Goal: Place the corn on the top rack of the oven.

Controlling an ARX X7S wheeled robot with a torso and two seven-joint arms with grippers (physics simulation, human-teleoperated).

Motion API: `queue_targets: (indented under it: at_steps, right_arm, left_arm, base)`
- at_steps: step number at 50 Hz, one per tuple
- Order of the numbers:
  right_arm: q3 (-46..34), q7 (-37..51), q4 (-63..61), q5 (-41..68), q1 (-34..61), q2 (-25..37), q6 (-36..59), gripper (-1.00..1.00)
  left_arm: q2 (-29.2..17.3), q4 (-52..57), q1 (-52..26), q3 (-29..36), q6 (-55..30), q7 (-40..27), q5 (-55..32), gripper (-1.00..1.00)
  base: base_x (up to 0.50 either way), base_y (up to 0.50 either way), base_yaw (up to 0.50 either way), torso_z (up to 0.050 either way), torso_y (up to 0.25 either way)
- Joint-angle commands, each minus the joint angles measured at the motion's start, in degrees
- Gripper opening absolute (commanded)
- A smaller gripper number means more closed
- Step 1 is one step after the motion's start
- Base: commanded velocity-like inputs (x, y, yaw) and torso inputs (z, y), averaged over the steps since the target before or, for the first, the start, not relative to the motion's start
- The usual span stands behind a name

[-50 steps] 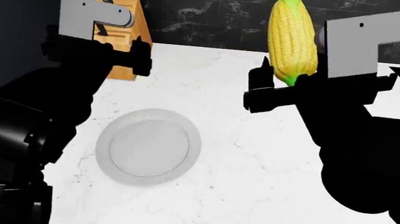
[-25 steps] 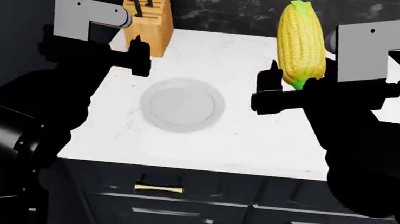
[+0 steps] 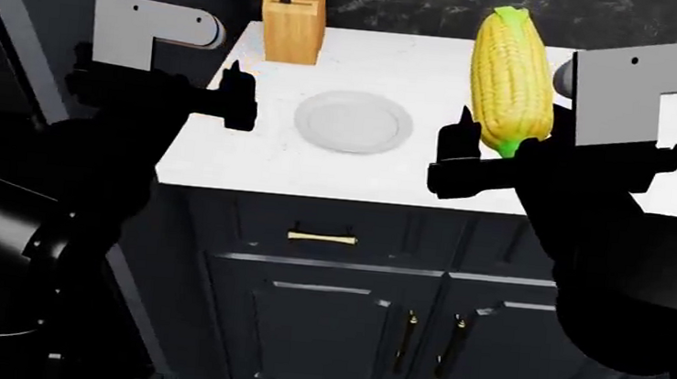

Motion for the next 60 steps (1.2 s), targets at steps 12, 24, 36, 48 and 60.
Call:
queue_targets:
  at_steps: [12,24,36,48,60]
  right_arm:
    - [0.46,-0.77,-0.63,-1.39,-0.85,0.53,-0.66,-1.0]
    - [-0.28,-1.62,-0.31,-2.32,-0.63,-0.09,-1.0,-1.0]
    - [-1.4,-1.4,0.2,-2.35,-0.14,-0.22,-0.13,-1.0]
    - [-1.06,-1.18,-0.37,-1.82,-0.78,0.39,-0.6,-1.0]
    - [-0.97,-0.64,-0.96,-1.08,-1.06,0.82,-0.69,-1.0]
  left_arm:
    - [-0.17,-0.09,0.19,0.17,0.28,-0.38,-0.36,1.0]
    - [-0.4,-0.05,0.47,-0.05,0.46,-0.6,-0.63,1.0]
    - [-0.82,0.11,0.61,-0.36,0.52,-0.73,-0.96,1.0]
    - [-0.84,-0.32,0.68,-0.09,1.01,-0.76,-1.03,1.0]
    - [-0.78,-0.09,0.5,0.11,0.77,-1.04,-1.31,1.0]
  base:
    - [-0.5,0.18,0.0,0.0,0.0]
    - [-0.17,0.04,0.0,0.0,0.0]
    - [-0.06,0.12,0.0,0.0,0.0]
    - [-0.23,0.5,0.0,0.0,0.0]
    - [-0.25,0.5,0.0,0.0,0.0]
